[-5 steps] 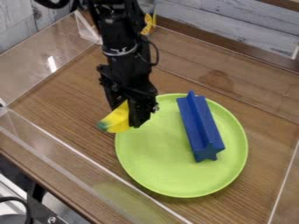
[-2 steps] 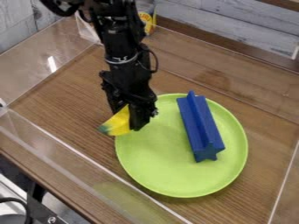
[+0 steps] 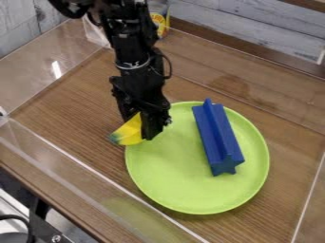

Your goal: Put the banana in the green plate

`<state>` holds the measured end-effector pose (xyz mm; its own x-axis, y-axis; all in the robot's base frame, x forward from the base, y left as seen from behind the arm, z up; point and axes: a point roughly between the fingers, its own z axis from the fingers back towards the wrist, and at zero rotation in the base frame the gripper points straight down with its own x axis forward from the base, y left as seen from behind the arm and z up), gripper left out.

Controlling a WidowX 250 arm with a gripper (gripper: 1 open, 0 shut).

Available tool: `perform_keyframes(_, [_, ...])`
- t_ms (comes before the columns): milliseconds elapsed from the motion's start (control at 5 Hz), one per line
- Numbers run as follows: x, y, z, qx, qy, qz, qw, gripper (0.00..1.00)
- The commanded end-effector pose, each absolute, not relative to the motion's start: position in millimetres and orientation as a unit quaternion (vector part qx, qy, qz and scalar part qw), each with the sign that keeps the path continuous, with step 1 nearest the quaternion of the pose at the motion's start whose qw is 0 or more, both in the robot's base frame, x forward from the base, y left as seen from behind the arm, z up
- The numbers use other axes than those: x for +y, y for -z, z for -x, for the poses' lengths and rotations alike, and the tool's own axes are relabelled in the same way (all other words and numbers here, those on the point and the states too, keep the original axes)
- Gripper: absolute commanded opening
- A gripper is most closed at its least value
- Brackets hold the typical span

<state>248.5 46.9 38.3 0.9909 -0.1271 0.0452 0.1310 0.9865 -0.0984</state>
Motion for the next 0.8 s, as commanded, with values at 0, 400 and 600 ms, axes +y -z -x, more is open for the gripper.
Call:
perform_keyframes(0, [53.3, -46.6, -260.4, -0.045, 0.064, 0.040, 0.996, 0.00])
perform_keyframes(400, [56.1, -40.4, -265.5, -0.052, 0.065, 0.038, 0.996, 0.00])
perform_keyframes(600, [57.9, -36.1, -267.7, -0.055, 0.065, 0.037, 0.996, 0.00])
